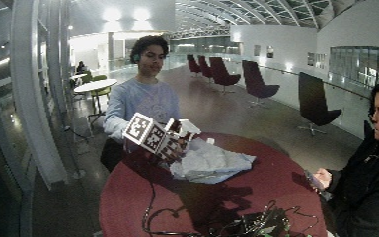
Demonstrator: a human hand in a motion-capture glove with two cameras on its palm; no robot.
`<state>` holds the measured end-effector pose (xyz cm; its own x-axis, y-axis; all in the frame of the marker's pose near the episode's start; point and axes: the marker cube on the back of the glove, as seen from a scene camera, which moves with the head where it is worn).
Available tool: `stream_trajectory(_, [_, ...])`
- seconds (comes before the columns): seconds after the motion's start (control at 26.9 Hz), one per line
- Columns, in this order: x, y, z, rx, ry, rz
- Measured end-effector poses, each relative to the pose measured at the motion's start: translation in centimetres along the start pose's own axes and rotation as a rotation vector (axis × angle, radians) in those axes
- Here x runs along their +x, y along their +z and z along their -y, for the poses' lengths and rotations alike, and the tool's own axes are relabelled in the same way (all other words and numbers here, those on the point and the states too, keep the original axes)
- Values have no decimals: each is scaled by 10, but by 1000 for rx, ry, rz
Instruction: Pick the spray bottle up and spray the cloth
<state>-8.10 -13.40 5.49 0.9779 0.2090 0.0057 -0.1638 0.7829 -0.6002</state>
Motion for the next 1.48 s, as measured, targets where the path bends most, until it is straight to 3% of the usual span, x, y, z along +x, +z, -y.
stream_trajectory(0.45, [-20,12,8,-125,87,-166])
stream_trajectory(1.48, [-31,24,14,-179,130,-281])
